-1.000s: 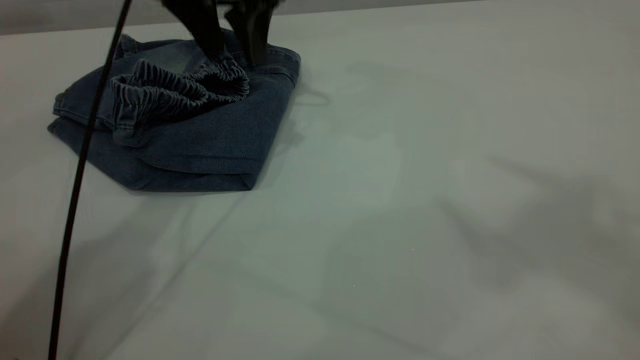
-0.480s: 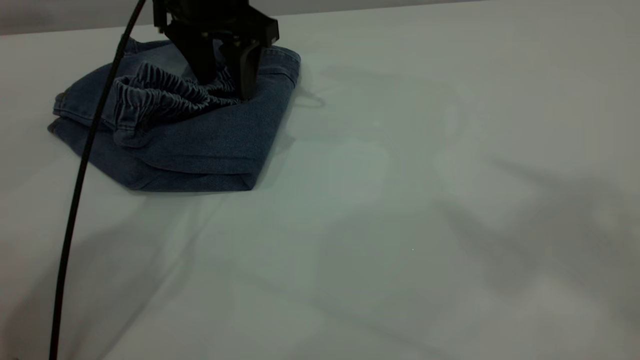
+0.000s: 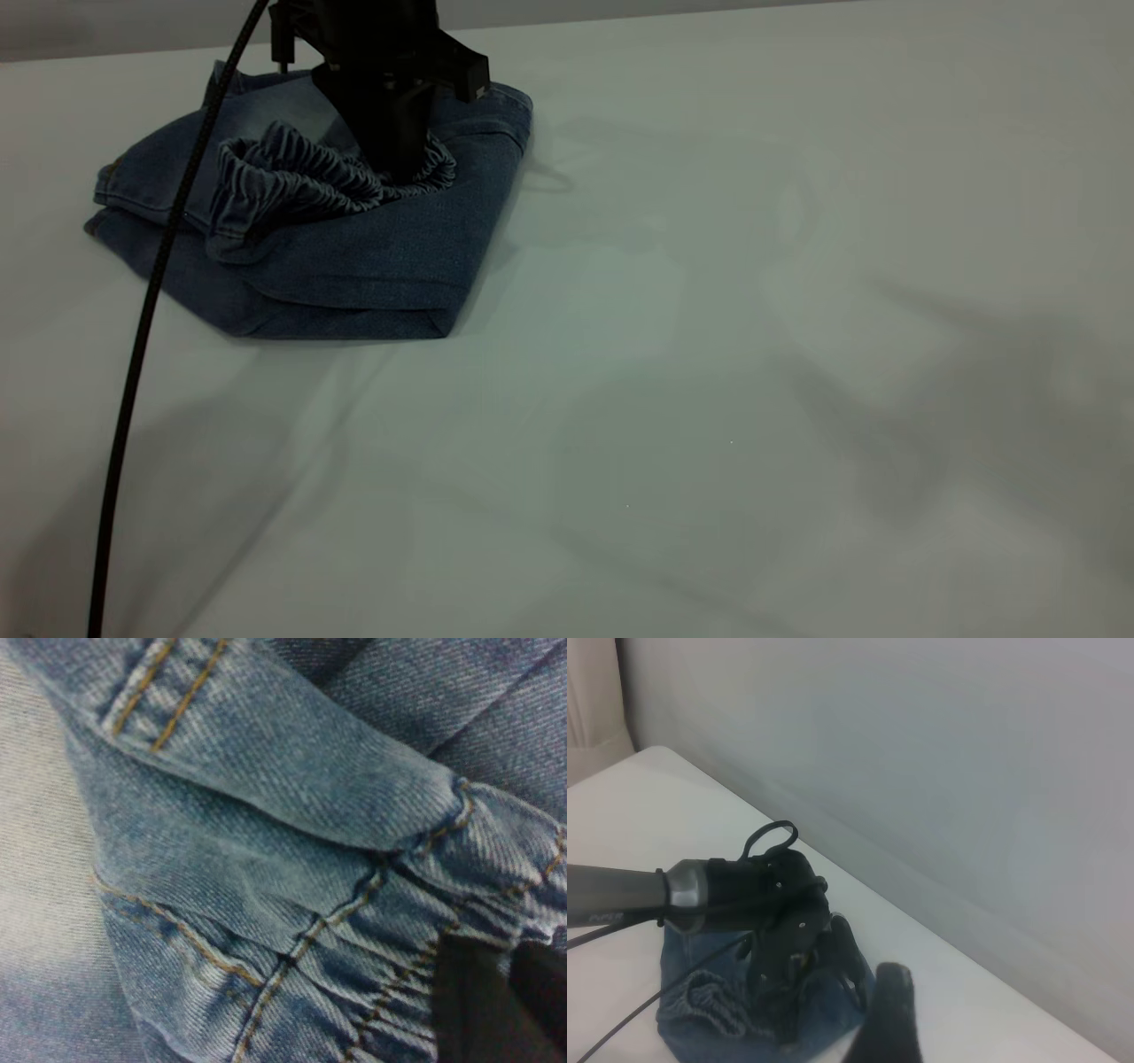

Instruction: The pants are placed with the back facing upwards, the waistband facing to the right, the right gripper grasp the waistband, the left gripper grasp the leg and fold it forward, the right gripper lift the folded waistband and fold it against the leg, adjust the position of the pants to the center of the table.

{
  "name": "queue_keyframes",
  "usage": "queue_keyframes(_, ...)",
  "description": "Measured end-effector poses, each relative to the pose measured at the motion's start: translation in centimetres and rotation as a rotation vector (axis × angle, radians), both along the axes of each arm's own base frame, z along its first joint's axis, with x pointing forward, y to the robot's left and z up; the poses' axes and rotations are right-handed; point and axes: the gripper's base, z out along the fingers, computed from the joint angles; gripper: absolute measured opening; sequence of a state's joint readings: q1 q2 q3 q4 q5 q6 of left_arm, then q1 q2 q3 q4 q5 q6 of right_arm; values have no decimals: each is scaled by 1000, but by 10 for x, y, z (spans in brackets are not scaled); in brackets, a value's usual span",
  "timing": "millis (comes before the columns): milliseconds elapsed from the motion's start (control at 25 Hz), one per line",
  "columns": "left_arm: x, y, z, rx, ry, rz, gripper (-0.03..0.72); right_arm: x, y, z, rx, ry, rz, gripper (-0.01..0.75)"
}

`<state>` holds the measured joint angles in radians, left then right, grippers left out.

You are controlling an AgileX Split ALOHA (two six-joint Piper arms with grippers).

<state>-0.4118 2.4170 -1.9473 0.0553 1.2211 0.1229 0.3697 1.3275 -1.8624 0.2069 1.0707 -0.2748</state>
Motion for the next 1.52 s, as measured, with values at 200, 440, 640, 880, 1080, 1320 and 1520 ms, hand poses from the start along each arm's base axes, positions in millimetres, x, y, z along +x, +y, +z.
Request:
queue_keyframes(200,6,4,9,49,-49,-24,8,0,0,0,0,0,0,570)
queue_keyframes(440,19,6,31,86,-158,-21,8,0,0,0,0,0,0,570)
queue_keyframes(640,17,2,38,34,-152,-14,8,0,0,0,-2,-1,0,570)
queue_keyframes(880,14,-5,37,-39,-117,-27,13,0,0,0,-4,-2,1,570)
queue_keyframes(1080,13,-6,37,-51,-112,-33,74,0,0,0,-4,-2,1,570)
queue_keyframes(1320,11,-13,31,-120,-70,-71,279,0,0,0,-7,-3,3,570)
queue_keyframes(1520,12,-11,22,-94,-60,-85,381,0,0,0,-7,-3,3,570)
